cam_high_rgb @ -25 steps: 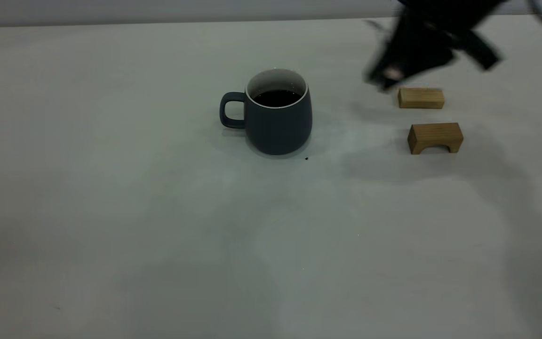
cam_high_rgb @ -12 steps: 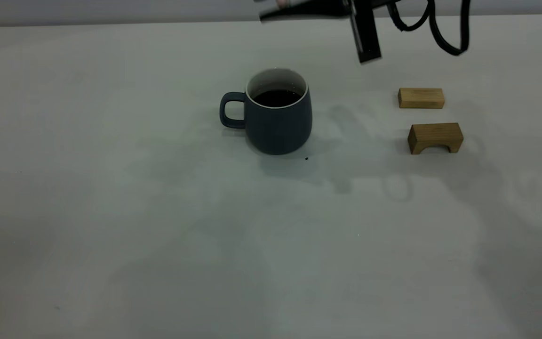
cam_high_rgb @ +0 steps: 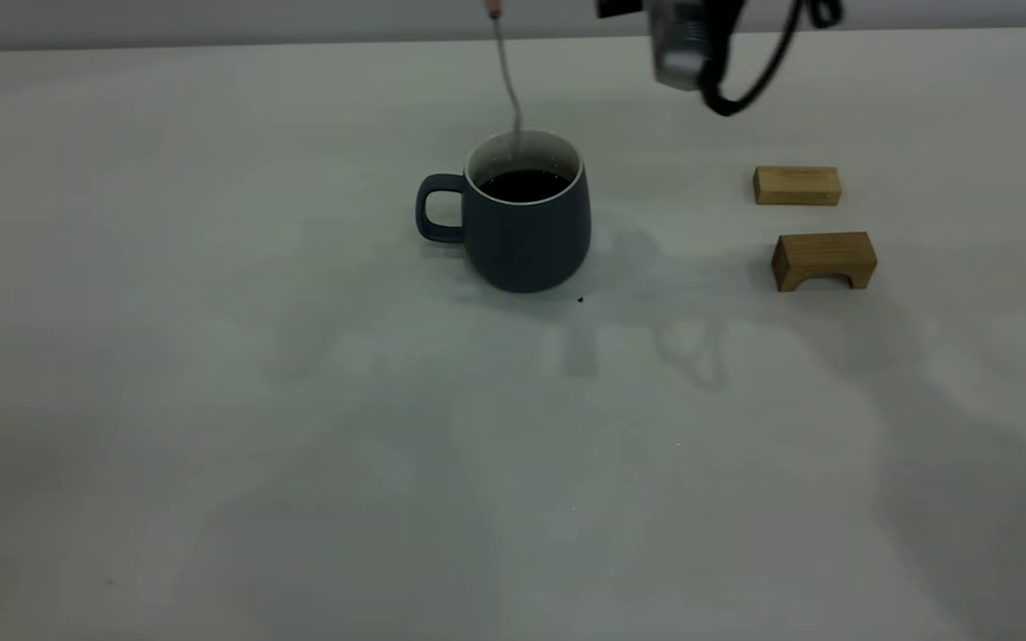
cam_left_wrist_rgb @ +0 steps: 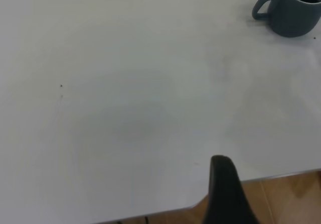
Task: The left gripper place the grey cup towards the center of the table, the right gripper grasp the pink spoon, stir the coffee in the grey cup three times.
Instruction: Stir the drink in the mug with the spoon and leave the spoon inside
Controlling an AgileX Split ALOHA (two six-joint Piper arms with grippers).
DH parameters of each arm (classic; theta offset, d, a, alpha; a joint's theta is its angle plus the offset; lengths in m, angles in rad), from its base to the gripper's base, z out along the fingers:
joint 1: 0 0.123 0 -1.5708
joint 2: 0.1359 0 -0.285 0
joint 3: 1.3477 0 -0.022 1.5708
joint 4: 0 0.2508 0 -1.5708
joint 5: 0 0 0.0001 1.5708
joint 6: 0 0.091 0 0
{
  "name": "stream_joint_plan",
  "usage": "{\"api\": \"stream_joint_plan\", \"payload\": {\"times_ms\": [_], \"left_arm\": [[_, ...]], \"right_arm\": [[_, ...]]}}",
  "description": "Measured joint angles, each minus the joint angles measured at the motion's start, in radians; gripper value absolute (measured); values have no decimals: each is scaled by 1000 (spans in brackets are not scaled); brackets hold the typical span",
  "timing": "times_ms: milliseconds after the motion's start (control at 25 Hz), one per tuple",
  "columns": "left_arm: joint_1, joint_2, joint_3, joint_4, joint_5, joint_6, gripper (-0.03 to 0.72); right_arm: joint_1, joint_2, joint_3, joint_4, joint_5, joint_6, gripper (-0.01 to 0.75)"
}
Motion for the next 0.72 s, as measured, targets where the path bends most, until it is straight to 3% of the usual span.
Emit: {"api": "stream_joint_plan", "payload": {"times_ms": [280,720], "left_arm": [[0,0,0,0,0,1,519],[0,0,0,0,0,1,519]], "right_arm": [[-2,211,-240,6,0,14,130],[-61,292,-250,-127,-65,19,130]]}}
